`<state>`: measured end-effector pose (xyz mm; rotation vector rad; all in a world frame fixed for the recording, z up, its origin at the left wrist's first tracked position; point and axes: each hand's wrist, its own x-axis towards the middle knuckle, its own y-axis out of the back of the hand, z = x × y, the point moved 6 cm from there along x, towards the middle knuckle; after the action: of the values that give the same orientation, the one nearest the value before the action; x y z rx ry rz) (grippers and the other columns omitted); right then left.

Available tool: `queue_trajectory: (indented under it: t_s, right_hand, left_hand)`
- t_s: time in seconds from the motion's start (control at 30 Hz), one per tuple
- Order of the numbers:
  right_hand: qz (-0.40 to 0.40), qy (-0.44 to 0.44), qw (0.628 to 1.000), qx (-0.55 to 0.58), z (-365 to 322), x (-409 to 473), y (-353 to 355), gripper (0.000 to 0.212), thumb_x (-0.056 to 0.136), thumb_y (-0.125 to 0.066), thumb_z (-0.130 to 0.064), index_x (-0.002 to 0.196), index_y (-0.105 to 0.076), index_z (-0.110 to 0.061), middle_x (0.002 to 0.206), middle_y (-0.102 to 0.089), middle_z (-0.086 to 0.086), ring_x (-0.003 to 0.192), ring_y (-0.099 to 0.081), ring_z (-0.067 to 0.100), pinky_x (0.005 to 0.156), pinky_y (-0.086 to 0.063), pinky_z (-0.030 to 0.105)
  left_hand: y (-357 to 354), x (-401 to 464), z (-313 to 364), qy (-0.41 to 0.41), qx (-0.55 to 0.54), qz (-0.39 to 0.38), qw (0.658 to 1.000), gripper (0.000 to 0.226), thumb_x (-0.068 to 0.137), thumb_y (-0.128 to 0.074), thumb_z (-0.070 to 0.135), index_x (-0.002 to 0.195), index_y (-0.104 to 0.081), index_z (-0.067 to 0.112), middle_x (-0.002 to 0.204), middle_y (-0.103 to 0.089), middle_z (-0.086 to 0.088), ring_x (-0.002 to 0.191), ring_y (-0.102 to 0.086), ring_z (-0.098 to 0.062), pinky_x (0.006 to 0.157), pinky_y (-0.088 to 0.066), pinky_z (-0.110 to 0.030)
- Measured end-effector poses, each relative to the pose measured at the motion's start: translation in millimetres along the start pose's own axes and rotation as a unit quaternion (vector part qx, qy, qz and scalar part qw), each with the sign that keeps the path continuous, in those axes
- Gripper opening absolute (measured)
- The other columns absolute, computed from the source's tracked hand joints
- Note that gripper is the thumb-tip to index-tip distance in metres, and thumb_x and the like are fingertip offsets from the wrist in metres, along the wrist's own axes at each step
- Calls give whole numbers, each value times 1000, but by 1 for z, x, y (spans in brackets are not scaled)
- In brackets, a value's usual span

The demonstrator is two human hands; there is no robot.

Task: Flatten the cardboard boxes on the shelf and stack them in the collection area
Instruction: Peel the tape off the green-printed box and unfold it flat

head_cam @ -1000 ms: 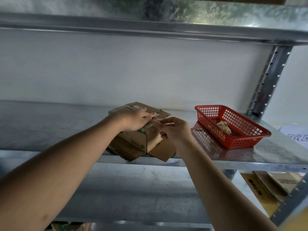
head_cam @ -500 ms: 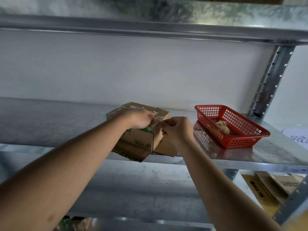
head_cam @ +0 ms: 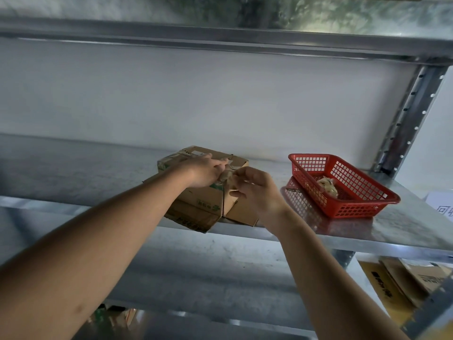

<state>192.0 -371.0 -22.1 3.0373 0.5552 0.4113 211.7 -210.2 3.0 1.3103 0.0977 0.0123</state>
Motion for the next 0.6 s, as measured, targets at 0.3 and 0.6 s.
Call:
queue_trajectory:
  t_s: [0.3, 0.6]
  right_hand:
    - [112, -52, 979, 160, 9, 0, 6, 24, 93, -76, -13, 110, -61, -4, 84, -78, 18, 78, -78, 31, 66, -63, 34]
    - [154, -22, 983, -97, 4, 4, 14, 19, 76, -91, -40, 79, -80, -24, 66, -76, -4, 63, -75, 14, 63, -62, 29]
  left_hand:
    - [2, -2, 1, 2, -8, -18, 1000, 50, 109, -16, 59, 158, -21, 55, 174, -1, 2, 159, -2, -34, 125, -7, -54]
    - [1, 5, 9, 23, 40, -22, 999, 51, 109, -9, 55, 160, -12, 53, 174, 0, -4, 157, 13, -41, 122, -2, -64]
